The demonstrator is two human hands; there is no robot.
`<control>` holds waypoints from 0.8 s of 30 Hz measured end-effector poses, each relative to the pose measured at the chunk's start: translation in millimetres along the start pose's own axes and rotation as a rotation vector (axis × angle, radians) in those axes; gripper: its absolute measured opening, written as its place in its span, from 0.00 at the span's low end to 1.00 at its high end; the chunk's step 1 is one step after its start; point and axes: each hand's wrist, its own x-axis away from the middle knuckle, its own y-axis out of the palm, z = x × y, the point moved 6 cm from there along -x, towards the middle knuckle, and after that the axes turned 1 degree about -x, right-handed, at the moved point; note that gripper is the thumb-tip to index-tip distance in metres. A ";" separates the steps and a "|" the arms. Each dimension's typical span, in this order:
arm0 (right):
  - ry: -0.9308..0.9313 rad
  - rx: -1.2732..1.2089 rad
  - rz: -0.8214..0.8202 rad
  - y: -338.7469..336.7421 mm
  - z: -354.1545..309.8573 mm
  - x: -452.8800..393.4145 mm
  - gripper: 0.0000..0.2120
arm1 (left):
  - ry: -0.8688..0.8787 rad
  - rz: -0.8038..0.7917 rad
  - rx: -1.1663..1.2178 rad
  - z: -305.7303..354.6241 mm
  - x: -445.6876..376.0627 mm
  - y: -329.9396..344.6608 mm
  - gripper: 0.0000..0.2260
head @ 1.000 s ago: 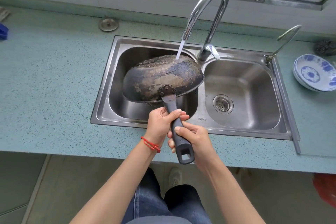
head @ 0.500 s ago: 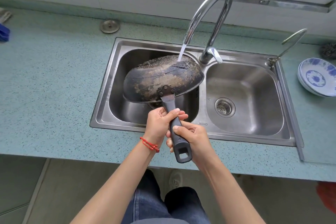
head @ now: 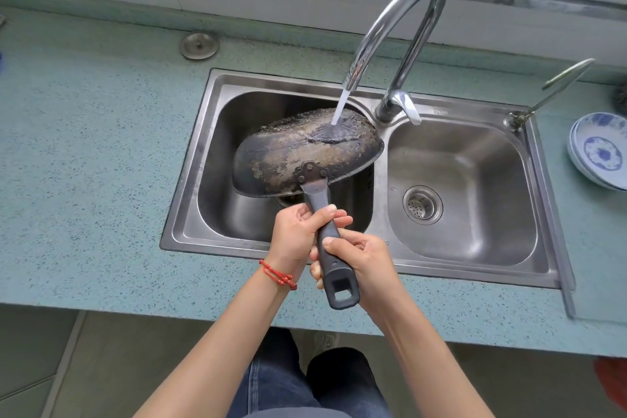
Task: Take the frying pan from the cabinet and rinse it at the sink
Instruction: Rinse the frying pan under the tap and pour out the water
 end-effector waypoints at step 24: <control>-0.116 -0.256 -0.021 1.5 41.2 21.9 0.08 | 0.123 -0.061 -0.269 4.1 30.8 -0.2 0.04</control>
